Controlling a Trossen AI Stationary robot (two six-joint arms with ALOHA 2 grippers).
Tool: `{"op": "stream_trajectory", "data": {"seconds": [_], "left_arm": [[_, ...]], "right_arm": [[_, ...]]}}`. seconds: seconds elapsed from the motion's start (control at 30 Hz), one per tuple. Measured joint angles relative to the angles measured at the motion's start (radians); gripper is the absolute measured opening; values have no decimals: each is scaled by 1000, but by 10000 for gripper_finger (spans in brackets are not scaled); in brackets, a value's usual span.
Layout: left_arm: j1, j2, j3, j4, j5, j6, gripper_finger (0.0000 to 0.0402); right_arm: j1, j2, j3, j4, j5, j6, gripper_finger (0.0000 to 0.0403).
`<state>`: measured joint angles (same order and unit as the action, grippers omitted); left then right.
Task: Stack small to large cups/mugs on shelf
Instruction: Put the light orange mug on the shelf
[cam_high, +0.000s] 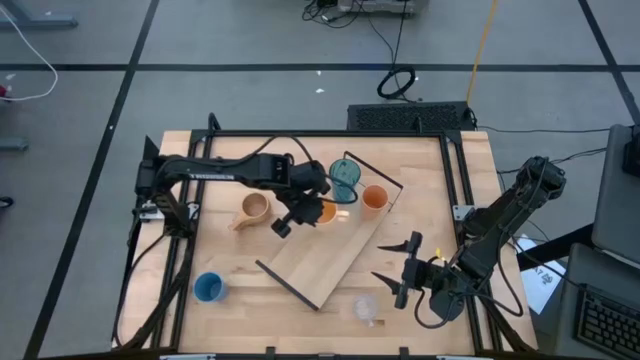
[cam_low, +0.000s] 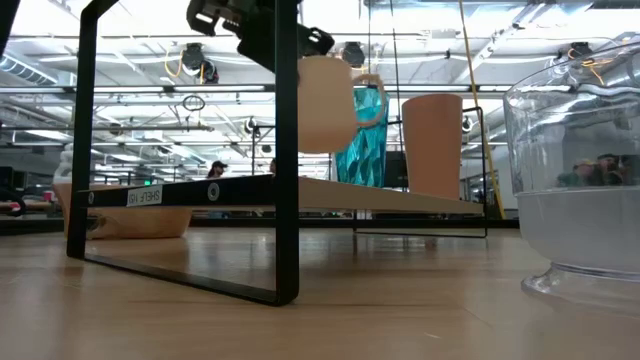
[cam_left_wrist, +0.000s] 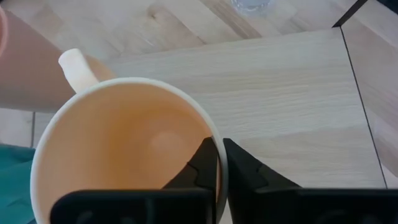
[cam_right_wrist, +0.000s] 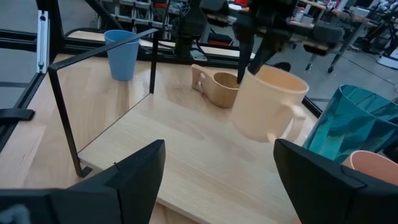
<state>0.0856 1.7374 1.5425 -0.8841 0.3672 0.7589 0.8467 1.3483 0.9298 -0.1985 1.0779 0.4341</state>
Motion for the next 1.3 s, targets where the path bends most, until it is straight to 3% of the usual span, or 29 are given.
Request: {"op": "stream_trajectory", "data": {"seconds": [0.63, 0.97, 1.3], "left_arm": [[26, 92, -1, 24, -2, -11, 6], [24, 123, -2, 40, -61, -8, 6], [26, 139, 0, 42, -65, 15, 24]], "right_arm": [[0, 0, 0, 0, 0, -6, 293], [0, 0, 0, 0, 0, -9, 293], [0, 0, 0, 0, -1, -9, 293]]}}
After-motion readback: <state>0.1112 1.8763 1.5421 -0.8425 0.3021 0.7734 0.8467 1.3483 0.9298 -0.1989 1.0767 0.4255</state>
